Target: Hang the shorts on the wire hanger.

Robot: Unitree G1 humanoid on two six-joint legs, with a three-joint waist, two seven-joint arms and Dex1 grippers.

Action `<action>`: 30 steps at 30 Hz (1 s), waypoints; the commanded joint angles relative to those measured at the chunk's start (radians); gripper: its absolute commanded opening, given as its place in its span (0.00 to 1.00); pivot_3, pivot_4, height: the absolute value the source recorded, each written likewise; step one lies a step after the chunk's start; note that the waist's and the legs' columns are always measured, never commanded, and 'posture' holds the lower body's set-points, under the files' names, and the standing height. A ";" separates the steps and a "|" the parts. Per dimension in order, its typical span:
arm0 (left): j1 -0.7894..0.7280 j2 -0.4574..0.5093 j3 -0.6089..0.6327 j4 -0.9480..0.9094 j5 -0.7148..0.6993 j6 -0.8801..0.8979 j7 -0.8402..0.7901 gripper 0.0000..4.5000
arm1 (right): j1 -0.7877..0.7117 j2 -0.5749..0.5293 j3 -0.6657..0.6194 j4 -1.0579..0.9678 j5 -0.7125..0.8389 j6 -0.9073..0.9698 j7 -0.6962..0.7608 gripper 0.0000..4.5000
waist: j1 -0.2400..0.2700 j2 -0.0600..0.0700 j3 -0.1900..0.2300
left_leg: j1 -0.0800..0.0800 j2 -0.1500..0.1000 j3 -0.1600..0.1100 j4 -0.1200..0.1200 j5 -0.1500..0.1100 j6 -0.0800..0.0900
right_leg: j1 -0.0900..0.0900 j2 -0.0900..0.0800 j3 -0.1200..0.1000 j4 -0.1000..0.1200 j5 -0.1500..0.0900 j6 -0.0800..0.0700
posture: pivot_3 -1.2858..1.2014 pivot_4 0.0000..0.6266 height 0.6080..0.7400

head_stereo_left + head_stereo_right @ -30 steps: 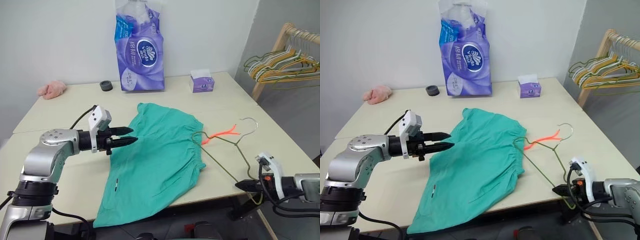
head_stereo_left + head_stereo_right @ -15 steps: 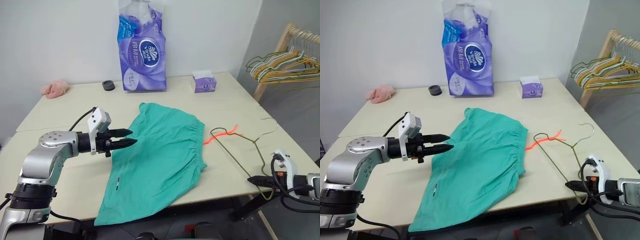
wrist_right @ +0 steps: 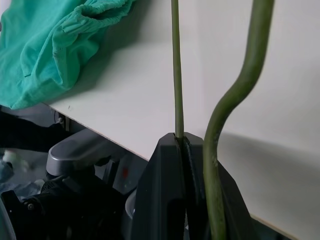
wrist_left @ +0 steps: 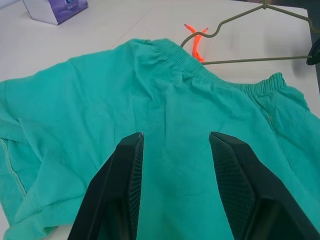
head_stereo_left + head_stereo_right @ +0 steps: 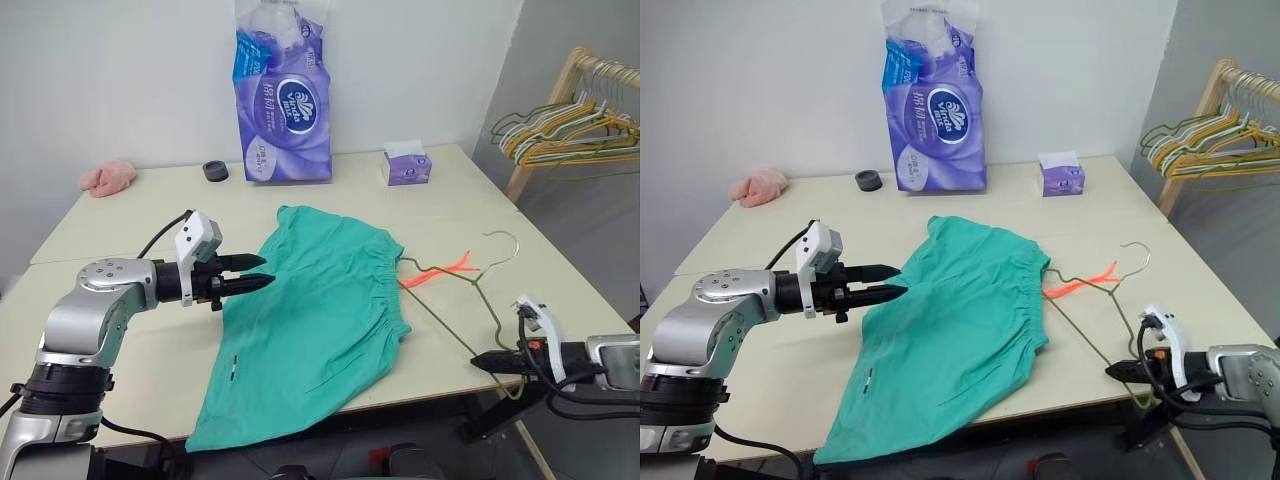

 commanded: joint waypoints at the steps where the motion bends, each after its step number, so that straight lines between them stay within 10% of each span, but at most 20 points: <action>1: -0.004 0.018 0.037 -0.011 -0.007 -0.014 0.007 0.48 | -0.087 -0.024 0.065 0.029 0.013 -0.016 0.040 0.00 | -0.001 0.000 0.000 | 0.000 0.000 0.000 0.000 0.000 0.000 | 0.000 0.000 0.000 0.000 0.000 0.000 | 0.45 0.00 1.00; 13: 0.010 0.037 0.082 -0.007 -0.011 -0.019 0.030 0.48 | -0.325 -0.125 0.405 0.247 -0.105 -0.163 0.269 0.00 | 0.004 0.000 0.001 | 0.000 0.000 -0.001 0.000 0.000 0.000 | -0.002 -0.002 0.000 0.000 0.000 0.000 | 0.47 0.00 1.00; 30: 0.006 0.071 0.093 0.089 -0.024 -0.029 -0.015 0.48 | -0.376 0.000 0.345 0.389 -0.139 -0.086 0.165 0.00 | 0.005 0.000 0.000 | 0.000 0.000 -0.001 -0.001 0.000 0.000 | -0.004 -0.001 -0.001 0.000 0.000 0.000 | 0.46 0.00 1.00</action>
